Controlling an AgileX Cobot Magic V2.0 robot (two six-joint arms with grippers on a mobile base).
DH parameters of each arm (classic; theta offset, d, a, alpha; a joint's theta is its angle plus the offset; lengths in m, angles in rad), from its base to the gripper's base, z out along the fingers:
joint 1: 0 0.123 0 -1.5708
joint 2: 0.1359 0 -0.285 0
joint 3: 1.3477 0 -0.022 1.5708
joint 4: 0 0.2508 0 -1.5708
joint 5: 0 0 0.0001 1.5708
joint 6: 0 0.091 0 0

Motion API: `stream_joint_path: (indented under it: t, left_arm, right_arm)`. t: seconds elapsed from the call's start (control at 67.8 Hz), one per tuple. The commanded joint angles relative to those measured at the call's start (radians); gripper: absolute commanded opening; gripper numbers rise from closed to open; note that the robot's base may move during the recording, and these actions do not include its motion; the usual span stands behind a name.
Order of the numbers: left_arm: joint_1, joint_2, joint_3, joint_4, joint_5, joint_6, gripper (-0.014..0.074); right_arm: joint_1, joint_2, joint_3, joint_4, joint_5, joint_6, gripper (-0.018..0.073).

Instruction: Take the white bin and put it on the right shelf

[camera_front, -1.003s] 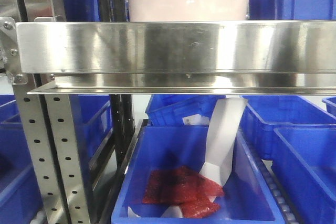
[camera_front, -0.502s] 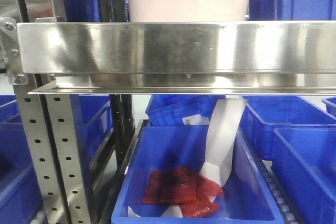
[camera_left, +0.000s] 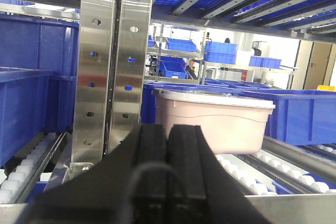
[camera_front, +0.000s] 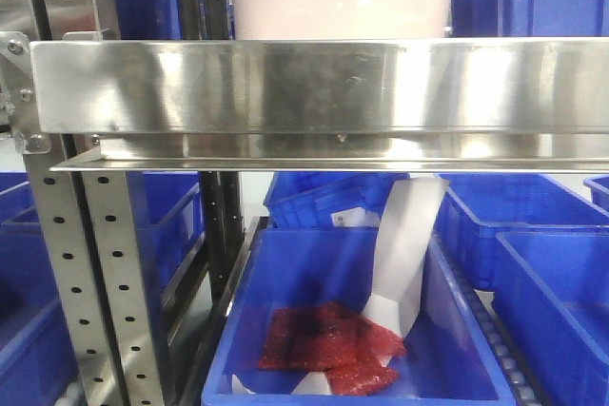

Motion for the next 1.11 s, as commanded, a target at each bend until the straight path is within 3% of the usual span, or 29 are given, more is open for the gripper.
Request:
stream_joint_path:
  t: [0.0,0.531,0.62,0.693,0.767,0.841,0.959,1.033,1.092]
  left_arm:
    - [-0.007,0.012,-0.028,-0.020,-0.053,-0.005,-0.0118]
    - [-0.007,0.012,-0.028,-0.021,-0.053,-0.005,-0.0118]
    - [-0.007,0.012,-0.028,-0.021,-0.053,-0.005,-0.0118]
    - [-0.007,0.012,-0.028,-0.021,-0.053,-0.005,-0.0118]
    - [-0.007,0.012,-0.028,-0.021,-0.053,-0.005,-0.0118]
    - [-0.007,0.012,-0.028,-0.021,-0.053,-0.005,-0.0118]
    - [-0.007,0.012,-0.028,-0.021,-0.053,-0.005,-0.0118]
    - [-0.007,0.012,-0.028,-0.021,-0.053,-0.005,-0.0118]
    - [-0.007,0.012,-0.028,-0.021,-0.053,-0.005,-0.0118]
  right_arm:
    - [-0.005,0.015,-0.024,0.041,-0.048,-0.009,0.0056]
    - [-0.005,0.015,-0.019,0.047,-0.065,-0.009,0.0056]
    - [0.035,0.015,0.002,0.031,-0.114,-0.009,0.0056]
    - [0.077,0.015,0.023,-0.061,-0.188,-0.001,0.0056]
    - [0.117,0.015,0.045,-0.215,-0.275,0.073,0.0056]
    - [0.157,0.015,0.071,-0.406,-0.375,0.225,0.0056]
    - [0.210,0.013,0.136,-0.736,-0.541,0.563,0.0056]
    - [0.252,0.006,0.206,-0.874,-0.638,0.728,0.0056]
    - [0.281,-0.005,0.277,-0.928,-0.681,0.823,0.0056]
